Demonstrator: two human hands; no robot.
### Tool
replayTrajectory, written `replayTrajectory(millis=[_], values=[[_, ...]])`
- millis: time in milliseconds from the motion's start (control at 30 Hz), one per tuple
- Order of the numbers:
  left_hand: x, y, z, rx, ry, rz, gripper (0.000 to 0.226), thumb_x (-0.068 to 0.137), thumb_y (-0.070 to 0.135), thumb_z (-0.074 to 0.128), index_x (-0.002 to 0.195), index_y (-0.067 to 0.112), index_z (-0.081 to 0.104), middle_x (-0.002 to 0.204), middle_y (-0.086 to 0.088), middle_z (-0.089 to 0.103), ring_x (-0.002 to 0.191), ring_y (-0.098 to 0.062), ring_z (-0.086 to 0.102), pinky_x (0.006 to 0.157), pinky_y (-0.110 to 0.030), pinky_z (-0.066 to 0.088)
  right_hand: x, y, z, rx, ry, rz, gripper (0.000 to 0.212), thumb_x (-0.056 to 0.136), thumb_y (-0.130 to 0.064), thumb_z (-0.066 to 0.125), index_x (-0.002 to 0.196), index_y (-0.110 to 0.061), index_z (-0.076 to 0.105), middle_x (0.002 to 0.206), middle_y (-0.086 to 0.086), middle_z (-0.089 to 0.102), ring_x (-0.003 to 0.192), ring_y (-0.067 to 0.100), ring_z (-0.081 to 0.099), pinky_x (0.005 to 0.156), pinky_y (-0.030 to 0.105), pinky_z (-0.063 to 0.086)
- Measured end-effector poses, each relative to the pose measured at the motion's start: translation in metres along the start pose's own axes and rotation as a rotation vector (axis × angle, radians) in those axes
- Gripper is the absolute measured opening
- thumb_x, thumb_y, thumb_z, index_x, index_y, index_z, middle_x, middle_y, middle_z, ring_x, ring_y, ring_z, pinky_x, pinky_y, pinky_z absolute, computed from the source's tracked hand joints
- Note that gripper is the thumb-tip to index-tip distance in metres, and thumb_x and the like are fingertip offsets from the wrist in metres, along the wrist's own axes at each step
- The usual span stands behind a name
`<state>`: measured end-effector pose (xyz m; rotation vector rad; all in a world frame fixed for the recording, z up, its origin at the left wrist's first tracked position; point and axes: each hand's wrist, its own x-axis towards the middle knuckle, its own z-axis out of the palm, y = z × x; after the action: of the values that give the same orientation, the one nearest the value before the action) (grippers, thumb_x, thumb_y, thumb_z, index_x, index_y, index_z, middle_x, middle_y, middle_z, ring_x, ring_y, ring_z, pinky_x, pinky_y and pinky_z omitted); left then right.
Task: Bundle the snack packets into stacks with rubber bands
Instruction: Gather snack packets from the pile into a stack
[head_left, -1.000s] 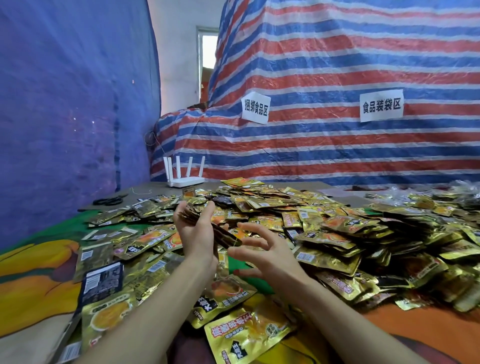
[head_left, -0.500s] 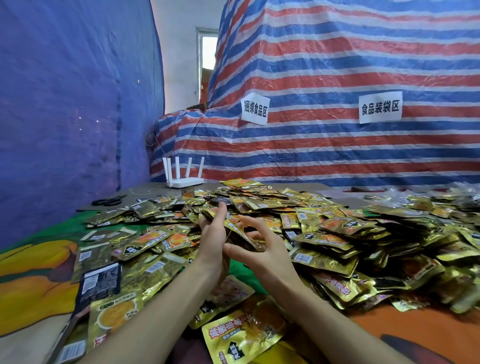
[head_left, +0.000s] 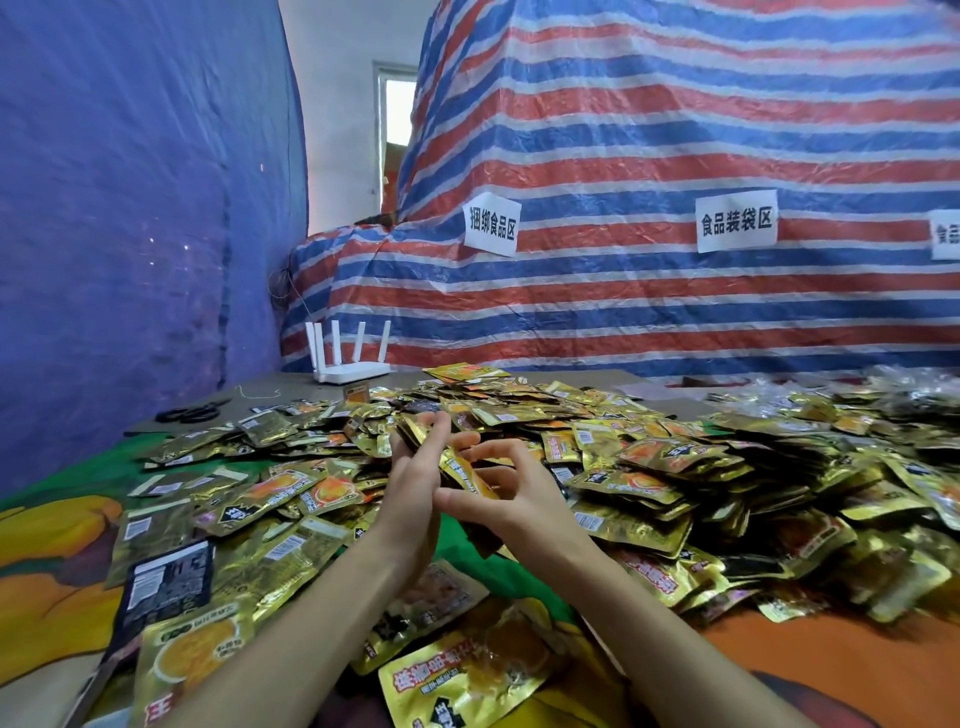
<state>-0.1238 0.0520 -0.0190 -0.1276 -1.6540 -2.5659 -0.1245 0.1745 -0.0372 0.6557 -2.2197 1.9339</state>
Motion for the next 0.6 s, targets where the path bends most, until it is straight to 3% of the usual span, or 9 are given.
replayTrajectory(millis=[67,167,233,300,367,467,600], values=[[-0.001,0.003,0.000,0.031,-0.054,-0.011,0.065,0.085,0.054,0.063,0.129,0.005,0.058,0.122,-0.028,0.065,0.106,-0.043,0.068,0.098,-0.058,0.051,-0.001,-0.002,-0.004,-0.016,-0.011,-0.026,0.068,0.063,-0.047,0.089,0.119,-0.032,0.054,0.122,-0.003,0.060,0.113,0.015,0.061,0.078,0.024,0.059],[0.000,0.002,-0.001,0.076,-0.126,0.005,0.070,0.082,0.049,0.068,0.138,0.010,0.051,0.123,-0.026,0.065,0.107,-0.042,0.068,0.101,-0.058,0.049,-0.002,-0.008,-0.012,-0.099,0.000,-0.042,0.063,0.068,-0.038,0.089,0.120,-0.032,0.055,0.117,-0.005,0.057,0.104,0.007,0.059,0.064,0.012,0.054],[0.001,-0.001,0.000,0.102,-0.152,0.044,0.085,0.084,0.050,0.072,0.148,0.006,0.037,0.130,-0.025,0.062,0.114,-0.039,0.064,0.105,-0.056,0.046,-0.001,-0.017,-0.021,-0.141,0.055,-0.051,0.060,0.068,-0.036,0.090,0.117,-0.032,0.056,0.113,-0.003,0.059,0.095,0.008,0.063,0.060,0.015,0.055],[0.003,-0.004,0.001,0.160,-0.139,0.091,0.095,0.077,0.058,0.067,0.152,0.011,0.031,0.137,-0.018,0.058,0.120,-0.030,0.061,0.105,-0.051,0.045,0.001,-0.028,-0.036,-0.298,0.144,-0.101,0.055,0.071,-0.037,0.088,0.115,-0.032,0.055,0.108,-0.013,0.058,0.091,0.001,0.061,0.059,0.015,0.053],[0.001,-0.004,0.000,0.227,-0.100,0.151,0.080,0.073,0.061,0.062,0.141,0.022,0.043,0.129,-0.007,0.064,0.115,-0.023,0.063,0.101,-0.045,0.047,0.003,-0.041,-0.059,-0.500,0.209,-0.121,0.050,0.074,-0.038,0.084,0.112,-0.030,0.052,0.101,-0.019,0.054,0.085,-0.001,0.059,0.057,0.012,0.044],[0.004,-0.004,-0.004,0.320,-0.049,0.191,0.056,0.075,0.058,0.066,0.119,0.024,0.057,0.115,-0.004,0.069,0.110,-0.024,0.065,0.097,-0.045,0.048,0.007,-0.060,-0.104,-0.767,0.302,-0.038,0.044,0.077,-0.036,0.079,0.108,-0.023,0.051,0.090,-0.009,0.056,0.077,0.009,0.062,0.056,0.022,0.045],[0.009,-0.008,-0.008,0.408,-0.008,0.221,0.040,0.084,0.050,0.063,0.112,0.021,0.062,0.106,-0.005,0.071,0.105,-0.025,0.065,0.095,-0.045,0.047,0.013,-0.072,-0.152,-1.029,0.436,0.103,0.038,0.077,-0.030,0.075,0.103,-0.014,0.052,0.094,0.007,0.060,0.085,0.025,0.060,0.073,0.039,0.054]])
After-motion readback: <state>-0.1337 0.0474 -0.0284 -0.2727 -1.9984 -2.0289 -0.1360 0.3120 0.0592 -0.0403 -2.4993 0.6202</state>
